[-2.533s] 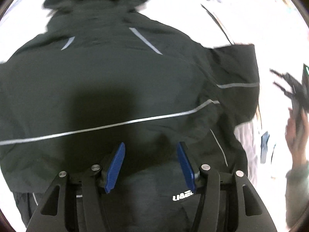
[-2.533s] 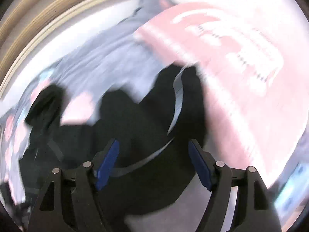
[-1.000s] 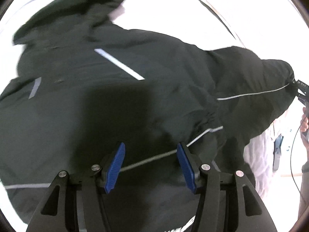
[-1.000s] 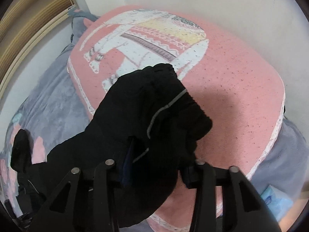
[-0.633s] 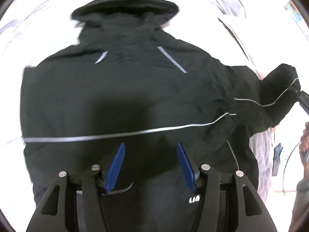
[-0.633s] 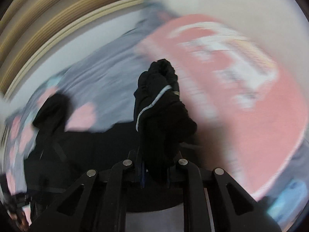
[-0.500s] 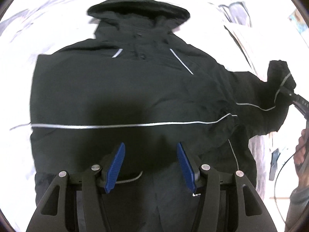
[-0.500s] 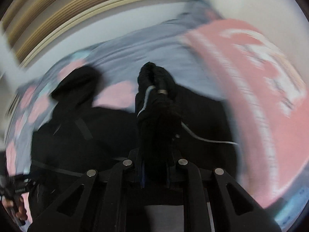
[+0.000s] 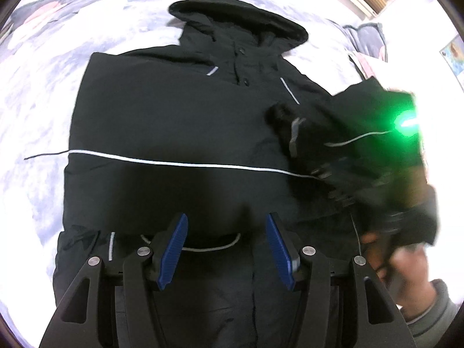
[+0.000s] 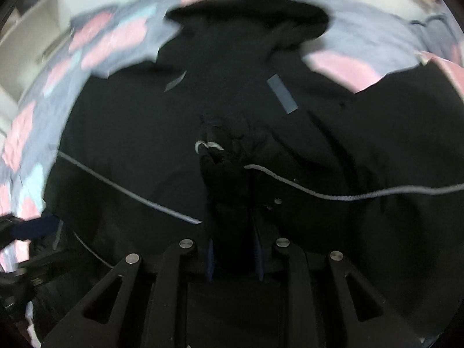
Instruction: Fold large clothes
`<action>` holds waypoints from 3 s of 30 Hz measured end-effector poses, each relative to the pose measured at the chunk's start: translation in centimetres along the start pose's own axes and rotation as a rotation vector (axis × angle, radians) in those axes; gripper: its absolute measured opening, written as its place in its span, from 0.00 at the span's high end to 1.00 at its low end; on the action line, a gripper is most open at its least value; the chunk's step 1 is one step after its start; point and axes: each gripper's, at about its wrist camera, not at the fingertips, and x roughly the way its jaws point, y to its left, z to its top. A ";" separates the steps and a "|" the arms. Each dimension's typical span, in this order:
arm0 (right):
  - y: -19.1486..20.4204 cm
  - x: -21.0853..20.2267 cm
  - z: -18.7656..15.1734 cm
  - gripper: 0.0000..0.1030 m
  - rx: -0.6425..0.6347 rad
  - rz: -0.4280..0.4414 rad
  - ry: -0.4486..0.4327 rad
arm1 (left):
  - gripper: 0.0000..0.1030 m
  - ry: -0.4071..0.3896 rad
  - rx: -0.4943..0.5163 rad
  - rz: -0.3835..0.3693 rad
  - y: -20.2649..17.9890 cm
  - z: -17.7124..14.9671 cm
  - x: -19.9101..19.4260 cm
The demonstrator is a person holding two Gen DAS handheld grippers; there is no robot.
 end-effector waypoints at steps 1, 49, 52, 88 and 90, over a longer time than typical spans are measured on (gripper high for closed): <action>0.7 1.4 -0.1 0.60 -0.020 -0.015 0.025 | 0.44 -0.001 -0.015 0.000 0.5 0.0 0.0; -8.9 -2.7 -1.8 0.30 0.174 -0.055 0.010 | 0.78 0.036 -0.102 0.001 12.3 5.6 2.4; -9.8 1.1 -2.3 0.28 0.191 -0.113 0.071 | 0.71 0.028 -0.141 -0.002 12.6 5.1 5.0; -7.4 2.2 1.9 0.23 0.107 -0.052 0.094 | 0.60 0.014 0.037 -0.030 5.2 8.2 4.0; -7.8 0.5 2.7 0.23 0.126 -0.015 0.056 | 0.60 -0.043 0.052 -0.053 4.9 9.6 1.9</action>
